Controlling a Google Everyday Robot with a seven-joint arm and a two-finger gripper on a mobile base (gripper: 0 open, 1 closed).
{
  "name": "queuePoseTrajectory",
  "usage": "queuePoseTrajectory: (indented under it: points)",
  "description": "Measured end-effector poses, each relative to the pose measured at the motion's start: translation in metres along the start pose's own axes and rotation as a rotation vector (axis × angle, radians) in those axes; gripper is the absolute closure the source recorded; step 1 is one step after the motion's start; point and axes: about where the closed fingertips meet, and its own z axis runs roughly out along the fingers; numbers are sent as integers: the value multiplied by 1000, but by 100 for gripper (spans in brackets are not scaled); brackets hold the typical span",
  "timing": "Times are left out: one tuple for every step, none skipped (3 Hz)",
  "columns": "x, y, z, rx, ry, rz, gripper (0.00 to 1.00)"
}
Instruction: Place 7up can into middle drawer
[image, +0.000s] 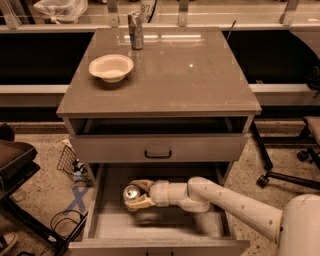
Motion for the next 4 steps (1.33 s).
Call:
queuePoseTrajectory:
  points:
    - [-1, 1, 2, -4, -2, 0, 48]
    - [-1, 2, 4, -7, -4, 1, 25]
    - [-2, 3, 7, -12, -6, 1, 0]
    - [-2, 4, 7, -12, -6, 1, 0]
